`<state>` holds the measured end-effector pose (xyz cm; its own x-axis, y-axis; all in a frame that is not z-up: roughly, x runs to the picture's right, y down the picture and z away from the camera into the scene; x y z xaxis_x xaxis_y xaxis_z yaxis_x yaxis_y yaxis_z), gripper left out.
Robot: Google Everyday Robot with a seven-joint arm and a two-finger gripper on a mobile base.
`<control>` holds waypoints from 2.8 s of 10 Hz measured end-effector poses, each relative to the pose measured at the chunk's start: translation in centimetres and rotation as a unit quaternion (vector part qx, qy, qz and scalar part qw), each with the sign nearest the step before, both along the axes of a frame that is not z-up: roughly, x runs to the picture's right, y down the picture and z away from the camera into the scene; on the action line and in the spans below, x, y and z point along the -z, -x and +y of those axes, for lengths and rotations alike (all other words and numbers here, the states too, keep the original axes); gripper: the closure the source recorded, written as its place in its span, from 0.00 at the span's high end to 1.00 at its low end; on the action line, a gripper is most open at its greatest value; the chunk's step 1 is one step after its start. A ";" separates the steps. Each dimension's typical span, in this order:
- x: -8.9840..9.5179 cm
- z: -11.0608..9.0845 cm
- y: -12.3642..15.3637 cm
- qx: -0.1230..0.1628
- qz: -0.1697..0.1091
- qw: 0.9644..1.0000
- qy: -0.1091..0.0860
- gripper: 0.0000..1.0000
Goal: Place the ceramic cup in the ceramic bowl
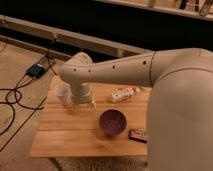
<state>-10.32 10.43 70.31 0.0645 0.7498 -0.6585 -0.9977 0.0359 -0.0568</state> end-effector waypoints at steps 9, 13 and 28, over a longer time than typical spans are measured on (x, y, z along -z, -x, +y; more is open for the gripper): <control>0.0 0.0 0.0 0.000 0.000 1.000 0.000 0.65; 0.0 0.0 0.0 0.000 0.000 1.000 0.000 0.65; -1.3 -1.2 -0.4 0.013 -0.004 1.000 -0.014 0.65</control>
